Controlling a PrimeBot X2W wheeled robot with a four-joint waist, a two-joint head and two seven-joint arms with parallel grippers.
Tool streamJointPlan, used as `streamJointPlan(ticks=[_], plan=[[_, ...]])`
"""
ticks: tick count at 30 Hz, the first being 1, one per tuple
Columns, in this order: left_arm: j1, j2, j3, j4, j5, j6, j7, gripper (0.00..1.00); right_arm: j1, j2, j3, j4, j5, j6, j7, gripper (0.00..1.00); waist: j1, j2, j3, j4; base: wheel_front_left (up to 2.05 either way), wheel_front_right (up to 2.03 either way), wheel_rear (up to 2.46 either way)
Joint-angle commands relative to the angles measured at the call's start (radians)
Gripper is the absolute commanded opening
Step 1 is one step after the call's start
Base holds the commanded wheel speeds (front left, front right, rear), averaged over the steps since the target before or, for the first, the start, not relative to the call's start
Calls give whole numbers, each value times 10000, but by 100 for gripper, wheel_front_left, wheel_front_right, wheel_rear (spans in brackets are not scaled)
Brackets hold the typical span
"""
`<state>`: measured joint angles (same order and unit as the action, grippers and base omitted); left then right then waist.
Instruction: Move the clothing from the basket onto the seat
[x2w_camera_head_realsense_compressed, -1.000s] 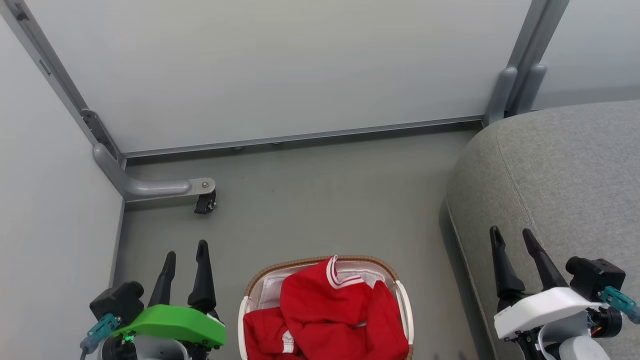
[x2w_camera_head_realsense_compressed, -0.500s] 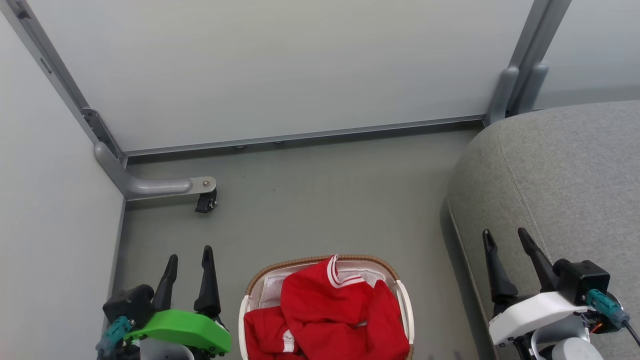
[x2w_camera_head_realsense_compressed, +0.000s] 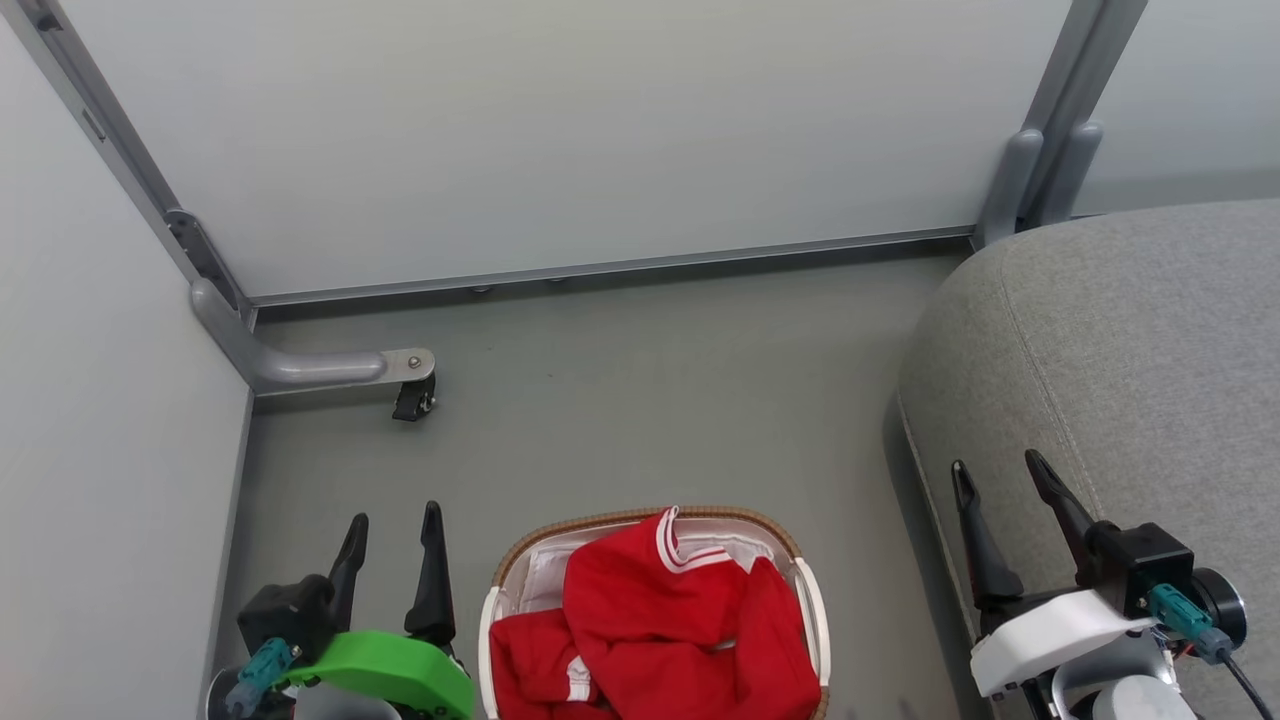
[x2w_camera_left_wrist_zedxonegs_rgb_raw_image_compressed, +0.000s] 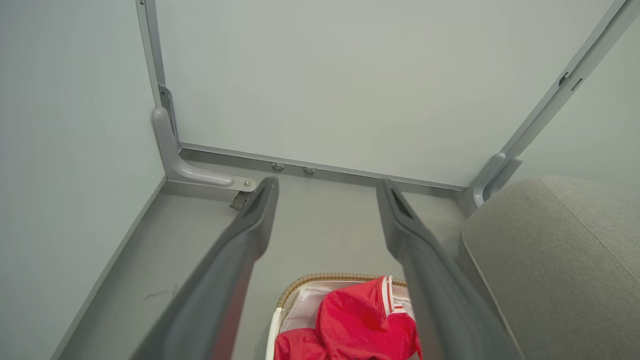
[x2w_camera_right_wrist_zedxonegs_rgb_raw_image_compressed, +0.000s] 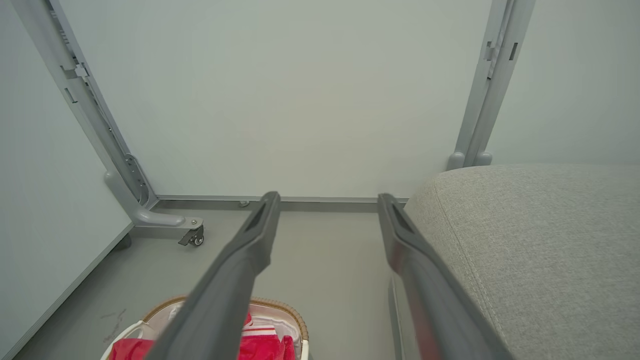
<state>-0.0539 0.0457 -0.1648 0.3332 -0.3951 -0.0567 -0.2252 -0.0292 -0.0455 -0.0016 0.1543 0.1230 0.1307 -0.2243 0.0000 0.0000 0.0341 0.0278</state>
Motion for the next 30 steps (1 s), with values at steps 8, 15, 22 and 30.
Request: streamJointPlan(ticks=[8, 15, 22, 30], plan=[[-44, 64, -107, 143, 680, 77, -223, 100, 148, -67, 25, -108, -768, 0, -226, 100, 0, 0, 22, 25, 0, 0, 0], [-59, 70, -201, 308, 1041, 108, -340, 100, 186, -71, 23, -131, -1239, -1, -350, 100, 0, 0, 54, 38, 0, 0, 0], [-105, 74, -268, 470, 1261, 137, -400, 100, 185, -75, 21, -141, -1475, -1, -423, 100, 0, 0, 88, 38, 0, 0, 0], [-163, 72, -294, 575, 1181, 130, -398, 100, 165, -74, -10, -136, -1372, -1, -423, 100, 0, 0, 110, 31, 0, 0, 0]])
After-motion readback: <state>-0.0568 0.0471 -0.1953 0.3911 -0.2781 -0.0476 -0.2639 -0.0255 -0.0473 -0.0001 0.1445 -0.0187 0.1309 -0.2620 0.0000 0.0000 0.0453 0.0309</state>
